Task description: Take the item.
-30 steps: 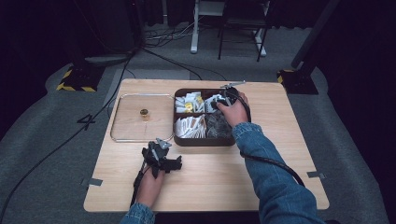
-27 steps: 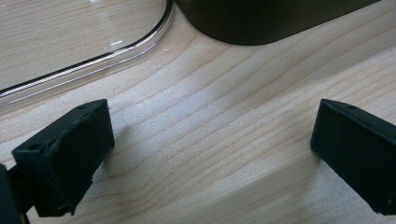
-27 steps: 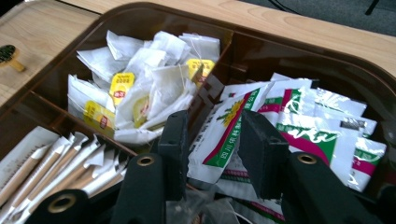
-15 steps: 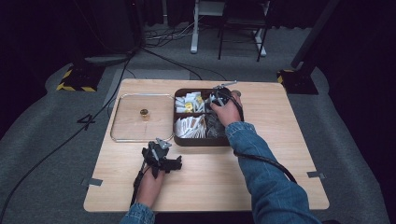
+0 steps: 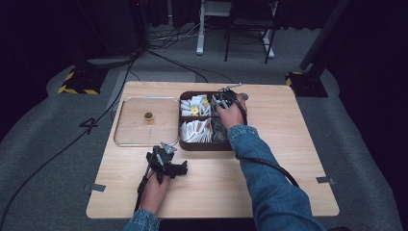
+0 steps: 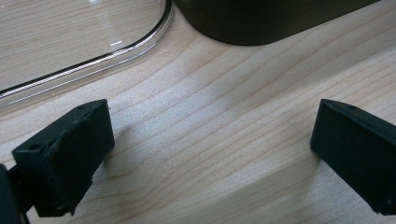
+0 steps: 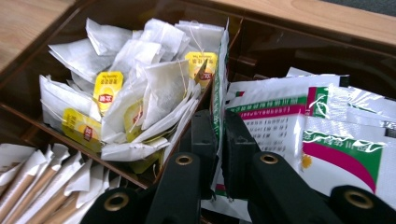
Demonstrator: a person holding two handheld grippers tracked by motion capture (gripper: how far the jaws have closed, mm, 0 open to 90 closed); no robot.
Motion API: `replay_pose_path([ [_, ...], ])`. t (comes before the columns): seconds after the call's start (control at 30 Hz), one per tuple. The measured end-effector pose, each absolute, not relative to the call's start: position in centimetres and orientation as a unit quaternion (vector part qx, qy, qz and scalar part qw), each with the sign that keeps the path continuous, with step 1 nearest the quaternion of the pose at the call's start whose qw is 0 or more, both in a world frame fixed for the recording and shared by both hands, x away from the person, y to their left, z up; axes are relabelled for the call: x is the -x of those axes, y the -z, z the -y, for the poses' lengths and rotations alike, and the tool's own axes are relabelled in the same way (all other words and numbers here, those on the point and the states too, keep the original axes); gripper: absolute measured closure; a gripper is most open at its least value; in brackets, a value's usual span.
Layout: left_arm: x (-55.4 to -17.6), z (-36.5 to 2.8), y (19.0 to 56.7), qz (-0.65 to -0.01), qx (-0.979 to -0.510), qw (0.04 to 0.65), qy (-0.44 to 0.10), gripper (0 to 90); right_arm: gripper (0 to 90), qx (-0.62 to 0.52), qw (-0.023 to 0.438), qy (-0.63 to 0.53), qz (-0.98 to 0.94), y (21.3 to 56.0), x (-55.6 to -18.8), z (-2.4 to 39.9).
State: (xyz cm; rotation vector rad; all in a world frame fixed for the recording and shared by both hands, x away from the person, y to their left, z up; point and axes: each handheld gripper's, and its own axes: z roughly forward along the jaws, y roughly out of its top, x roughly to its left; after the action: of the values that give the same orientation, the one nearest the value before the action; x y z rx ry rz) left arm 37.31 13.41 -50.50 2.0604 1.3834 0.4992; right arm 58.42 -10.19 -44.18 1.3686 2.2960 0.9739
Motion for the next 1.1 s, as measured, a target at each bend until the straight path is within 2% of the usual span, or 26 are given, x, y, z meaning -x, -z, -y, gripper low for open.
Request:
replay_pose_path([
  [0.57, -37.3, -13.4, 50.5, -0.522, -0.775, 0.302, -0.186, 0.0, 85.7, -0.465, 0.153, -0.389, -0.781, 40.2, -57.1, 12.9],
  [1.1, -37.3, -13.4, 50.5, -0.521, -0.776, 0.302, -0.187, 0.0, 85.7, -0.419, 0.116, -0.443, -0.784, 36.6, -52.7, 16.0],
])
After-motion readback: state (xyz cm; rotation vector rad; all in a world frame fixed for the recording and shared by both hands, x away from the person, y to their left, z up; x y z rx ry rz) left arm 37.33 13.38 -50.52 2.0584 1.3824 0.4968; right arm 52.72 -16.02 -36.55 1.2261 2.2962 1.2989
